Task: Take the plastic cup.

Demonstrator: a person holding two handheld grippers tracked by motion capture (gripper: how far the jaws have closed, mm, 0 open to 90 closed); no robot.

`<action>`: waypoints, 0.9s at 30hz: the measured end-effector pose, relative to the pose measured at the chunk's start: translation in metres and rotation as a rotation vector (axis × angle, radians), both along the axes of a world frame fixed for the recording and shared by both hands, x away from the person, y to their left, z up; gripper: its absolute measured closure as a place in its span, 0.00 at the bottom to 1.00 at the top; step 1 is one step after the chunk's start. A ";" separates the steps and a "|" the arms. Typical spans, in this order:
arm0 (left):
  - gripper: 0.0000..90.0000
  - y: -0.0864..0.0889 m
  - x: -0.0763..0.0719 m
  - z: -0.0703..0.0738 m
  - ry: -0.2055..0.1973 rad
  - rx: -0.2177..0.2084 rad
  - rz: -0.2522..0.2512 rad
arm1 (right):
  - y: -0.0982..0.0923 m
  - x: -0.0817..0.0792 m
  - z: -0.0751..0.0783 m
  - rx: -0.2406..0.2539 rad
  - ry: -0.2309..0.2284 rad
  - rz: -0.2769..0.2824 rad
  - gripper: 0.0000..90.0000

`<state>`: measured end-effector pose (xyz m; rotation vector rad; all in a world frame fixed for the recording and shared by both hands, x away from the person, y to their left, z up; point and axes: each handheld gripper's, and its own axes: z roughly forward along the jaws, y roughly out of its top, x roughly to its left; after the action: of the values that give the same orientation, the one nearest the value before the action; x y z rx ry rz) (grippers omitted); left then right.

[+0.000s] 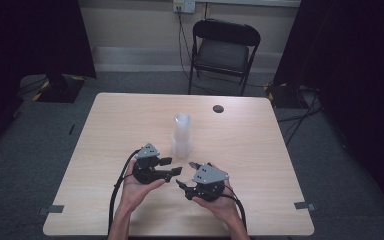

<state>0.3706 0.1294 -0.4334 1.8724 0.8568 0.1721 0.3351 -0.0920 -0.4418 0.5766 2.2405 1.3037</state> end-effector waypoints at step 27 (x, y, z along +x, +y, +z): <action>0.21 0.025 -0.022 -0.008 -0.114 -0.055 0.105 | -0.038 0.021 0.000 0.158 0.082 -0.155 0.35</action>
<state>0.3484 0.1548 -0.4419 1.7499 0.8737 0.3141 0.3557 -0.1297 -0.4416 0.8580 2.1210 1.4072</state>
